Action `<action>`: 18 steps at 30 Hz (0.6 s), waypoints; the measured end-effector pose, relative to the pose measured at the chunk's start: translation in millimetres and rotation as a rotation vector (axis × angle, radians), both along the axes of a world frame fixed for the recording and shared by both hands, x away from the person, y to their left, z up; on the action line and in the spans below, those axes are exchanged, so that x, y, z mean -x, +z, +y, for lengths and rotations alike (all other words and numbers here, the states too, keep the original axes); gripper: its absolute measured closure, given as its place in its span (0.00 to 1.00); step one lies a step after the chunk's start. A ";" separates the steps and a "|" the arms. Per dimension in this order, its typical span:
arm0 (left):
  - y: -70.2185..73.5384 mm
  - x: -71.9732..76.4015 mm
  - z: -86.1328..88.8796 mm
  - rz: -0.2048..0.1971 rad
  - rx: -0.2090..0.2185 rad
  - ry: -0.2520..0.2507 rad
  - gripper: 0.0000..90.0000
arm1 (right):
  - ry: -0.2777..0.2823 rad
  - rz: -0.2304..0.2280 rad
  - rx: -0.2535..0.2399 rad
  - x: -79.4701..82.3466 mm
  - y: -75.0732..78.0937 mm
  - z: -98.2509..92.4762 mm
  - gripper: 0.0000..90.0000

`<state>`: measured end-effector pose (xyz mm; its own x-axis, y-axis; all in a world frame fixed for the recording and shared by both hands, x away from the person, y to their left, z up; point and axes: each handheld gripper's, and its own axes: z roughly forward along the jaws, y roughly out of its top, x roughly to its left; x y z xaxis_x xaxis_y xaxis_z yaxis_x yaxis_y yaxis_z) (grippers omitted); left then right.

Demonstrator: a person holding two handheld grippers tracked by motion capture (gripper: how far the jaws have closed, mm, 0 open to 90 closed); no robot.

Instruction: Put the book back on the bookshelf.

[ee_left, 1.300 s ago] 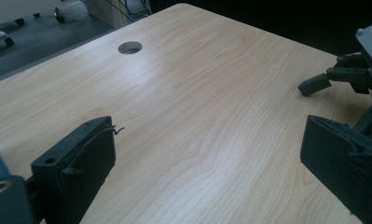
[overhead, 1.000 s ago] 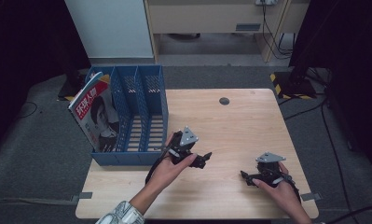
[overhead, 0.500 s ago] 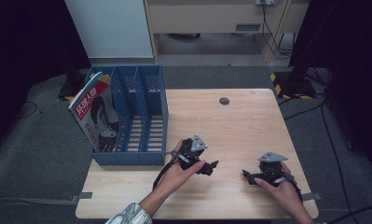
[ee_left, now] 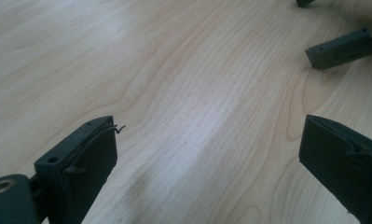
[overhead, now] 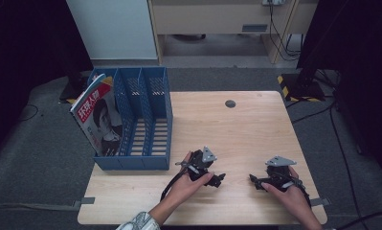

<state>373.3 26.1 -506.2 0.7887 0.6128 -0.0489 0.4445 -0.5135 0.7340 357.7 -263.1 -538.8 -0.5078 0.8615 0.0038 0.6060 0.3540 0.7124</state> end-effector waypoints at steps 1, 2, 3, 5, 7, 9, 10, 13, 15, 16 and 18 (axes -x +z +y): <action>-2.2 0.9 -0.7 0.002 -0.004 -0.001 0.04 | 0.000 0.000 0.000 0.0 0.0 0.0 0.05; -3.4 1.1 -1.1 0.003 -0.007 -0.003 0.04 | 0.000 0.000 0.000 0.0 0.0 0.0 0.05; -4.6 1.1 -1.7 0.005 -0.009 -0.003 0.04 | 0.000 0.000 0.000 0.0 0.0 0.0 0.05; -6.8 0.0 -3.1 0.008 -0.011 -0.002 0.04 | 0.000 0.000 0.000 0.0 0.0 0.0 0.05; -8.6 -4.3 -5.5 0.001 -0.003 0.012 0.04 | 0.000 0.000 0.000 0.0 0.0 0.0 0.05; -9.6 -8.4 -6.7 -0.008 -0.003 0.022 0.04 | 0.000 0.000 0.000 0.0 0.0 0.0 0.05; -10.7 -10.6 -7.0 -0.009 -0.001 0.030 0.04 | 0.000 0.000 0.000 0.0 0.0 0.0 0.05; -13.9 -14.5 -8.0 -0.002 0.002 0.040 0.05 | 0.001 0.000 0.000 0.0 0.0 -0.1 0.05; -19.3 -17.2 -10.4 0.002 -0.015 0.047 0.05 | 0.002 0.000 0.000 0.0 0.0 -0.2 0.05; -19.3 -17.2 -10.4 0.002 -0.015 0.047 0.05 | 0.002 0.000 0.000 0.0 0.0 -0.2 0.05; -26.1 -19.1 -10.6 -0.007 -0.050 0.051 0.05 | 0.002 0.000 0.000 0.0 0.0 -0.2 0.05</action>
<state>392.4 15.4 -532.3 0.7566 0.6538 -0.0118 0.4663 -0.5267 0.7107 357.7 -263.3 -538.8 -0.5096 0.8604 0.0036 0.6052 0.3555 0.7123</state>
